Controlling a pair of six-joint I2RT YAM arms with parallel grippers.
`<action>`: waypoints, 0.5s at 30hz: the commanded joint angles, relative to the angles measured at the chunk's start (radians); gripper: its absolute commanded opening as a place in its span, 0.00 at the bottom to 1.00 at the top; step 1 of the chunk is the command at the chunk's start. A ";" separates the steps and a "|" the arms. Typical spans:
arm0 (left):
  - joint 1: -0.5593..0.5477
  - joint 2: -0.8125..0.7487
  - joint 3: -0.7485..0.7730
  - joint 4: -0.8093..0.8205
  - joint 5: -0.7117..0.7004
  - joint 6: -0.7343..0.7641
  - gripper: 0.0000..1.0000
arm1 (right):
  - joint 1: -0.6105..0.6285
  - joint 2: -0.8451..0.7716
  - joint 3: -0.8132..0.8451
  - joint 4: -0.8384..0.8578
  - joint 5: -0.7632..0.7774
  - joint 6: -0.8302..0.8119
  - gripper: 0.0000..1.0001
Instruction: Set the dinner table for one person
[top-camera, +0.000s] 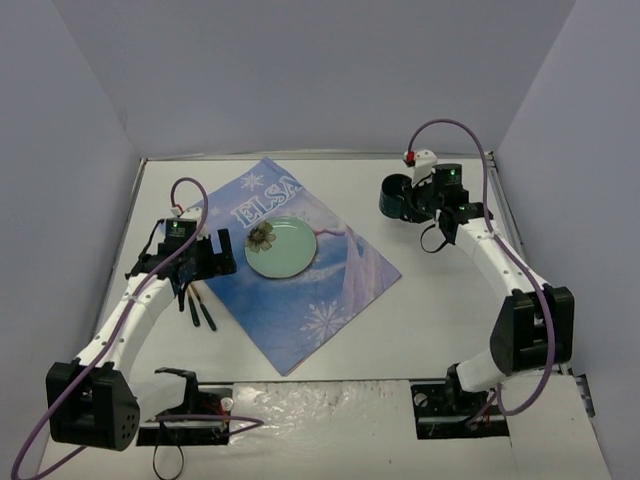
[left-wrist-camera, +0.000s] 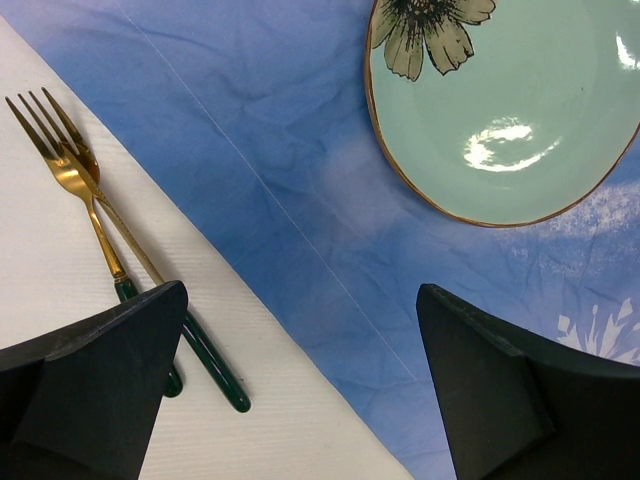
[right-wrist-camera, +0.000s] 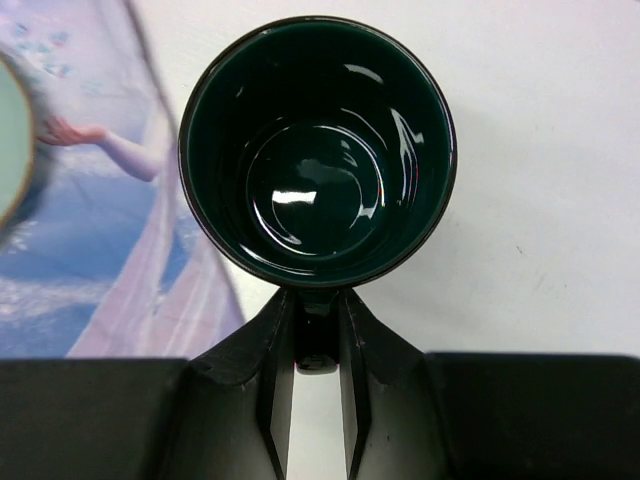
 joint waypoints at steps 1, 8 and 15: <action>0.009 -0.031 0.045 0.035 0.001 -0.001 0.97 | 0.083 -0.205 -0.079 0.136 0.087 0.098 0.00; 0.009 -0.030 0.045 0.031 -0.009 -0.008 0.97 | 0.252 -0.314 -0.248 0.196 0.218 0.258 0.00; 0.009 -0.027 0.046 0.026 -0.016 -0.010 0.97 | 0.346 -0.332 -0.385 0.270 0.305 0.343 0.00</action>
